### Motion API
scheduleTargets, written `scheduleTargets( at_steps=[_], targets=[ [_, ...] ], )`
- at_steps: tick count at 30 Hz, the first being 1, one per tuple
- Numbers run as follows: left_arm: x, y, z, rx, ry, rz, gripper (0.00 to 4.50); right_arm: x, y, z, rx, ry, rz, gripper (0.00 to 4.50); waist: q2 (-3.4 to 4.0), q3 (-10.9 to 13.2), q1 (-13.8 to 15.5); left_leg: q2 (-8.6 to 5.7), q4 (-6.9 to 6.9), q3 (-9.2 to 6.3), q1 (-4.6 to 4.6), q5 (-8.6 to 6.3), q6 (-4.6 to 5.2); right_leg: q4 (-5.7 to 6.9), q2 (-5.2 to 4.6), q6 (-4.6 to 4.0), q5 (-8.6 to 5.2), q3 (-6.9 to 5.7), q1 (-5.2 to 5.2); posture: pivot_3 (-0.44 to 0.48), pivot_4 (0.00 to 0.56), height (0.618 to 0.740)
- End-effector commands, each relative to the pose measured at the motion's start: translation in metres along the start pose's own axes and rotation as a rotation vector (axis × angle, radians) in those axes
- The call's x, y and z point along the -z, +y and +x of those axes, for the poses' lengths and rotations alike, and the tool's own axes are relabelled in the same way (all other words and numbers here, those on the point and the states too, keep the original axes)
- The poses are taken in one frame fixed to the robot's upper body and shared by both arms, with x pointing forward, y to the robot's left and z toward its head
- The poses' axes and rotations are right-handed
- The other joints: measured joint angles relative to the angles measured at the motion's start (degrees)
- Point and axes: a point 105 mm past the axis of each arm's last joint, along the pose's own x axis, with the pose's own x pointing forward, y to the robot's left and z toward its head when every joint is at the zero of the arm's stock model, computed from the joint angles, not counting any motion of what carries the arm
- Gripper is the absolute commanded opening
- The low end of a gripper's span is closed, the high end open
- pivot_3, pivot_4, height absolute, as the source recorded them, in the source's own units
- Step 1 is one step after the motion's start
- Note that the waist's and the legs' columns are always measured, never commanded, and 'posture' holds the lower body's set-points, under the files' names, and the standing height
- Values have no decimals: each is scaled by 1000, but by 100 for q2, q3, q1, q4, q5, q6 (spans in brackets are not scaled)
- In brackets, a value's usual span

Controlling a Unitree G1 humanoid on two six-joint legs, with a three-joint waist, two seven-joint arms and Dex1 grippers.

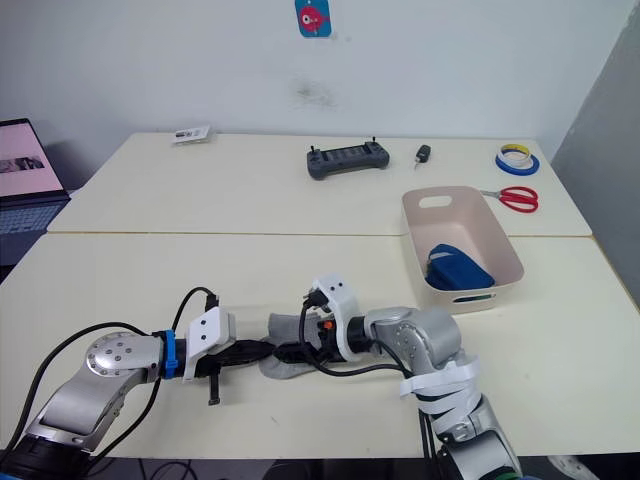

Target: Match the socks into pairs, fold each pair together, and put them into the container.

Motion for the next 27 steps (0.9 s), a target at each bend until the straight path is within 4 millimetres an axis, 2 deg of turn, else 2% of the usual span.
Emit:
scheduleTargets(
  at_steps=[1, 6, 10, 14, 16, 17, 20, 24, 27],
  targets=[
    [24, -9, 5, 21, 81, -55, 0, -13, 8, -2, -38, -42, -16, 3201, 0, 0, -1, 0, 0, 0, 0, 0, 0, 0, 0, 0, 0, 1, 0, 0, 150, 740],
    [23, -8, 5, 12, 70, -60, 0, -14, 9, -3, -43, -58, -14, 1402, 0, 0, -1, 0, 0, 1, 0, 0, 0, 0, 0, 0, 0, 1, 0, 0, 150, 740],
    [14, -6, 3, 9, 20, -89, 0, -16, 9, -5, -35, -74, -24, 24, 0, 0, -1, 0, 0, 1, 0, 0, 0, 0, 0, 0, 0, 1, 0, 0, 150, 740],
    [-4, 0, -5, -2, -75, -141, 0, -19, 9, -11, -16, -103, -45, 7, 0, 1, -4, 1, 0, 0, -5, 0, 0, 0, 0, 0, 0, 0, -3, 0, 150, 740],
    [-17, 2, -15, 16, -107, -164, 0, -27, 9, -21, 2, -142, -77, 7, -3, 6, -9, 1, 0, -2, -11, 0, 0, -1, 0, 0, 0, -1, -8, 0, 150, 740],
    [-25, 2, -20, 40, -131, -172, 178, -33, 9, -28, 11, -168, -91, 2, -7, 9, -10, 2, 0, -2, -16, 0, 0, -1, 1, 0, 0, -1, -12, 0, 150, 740],
    [-51, -1, -31, 121, -175, -187, 866, -49, 8, -51, 49, -239, -144, 0, -11, 13, -5, 2, 0, -4, -23, 0, 0, 0, 1, 0, 0, -2, -19, 0, 150, 740],
    [-88, 4, -40, 176, -236, -185, 2156, -71, 10, -95, 121, -328, -290, 0, -14, 32, 13, 0, 1, -2, -23, 0, 0, -2, 0, 1, 0, -4, -17, 0, 150, 740],
    [-109, 11, -40, 180, -282, -157, 3132, -85, 10, -126, 166, -388, -361, 0, -17, 36, 0, -1, 0, 2, -21, 0, 0, -4, 3, 1, -1, 0, -15, 0, 150, 740]
  ],
)
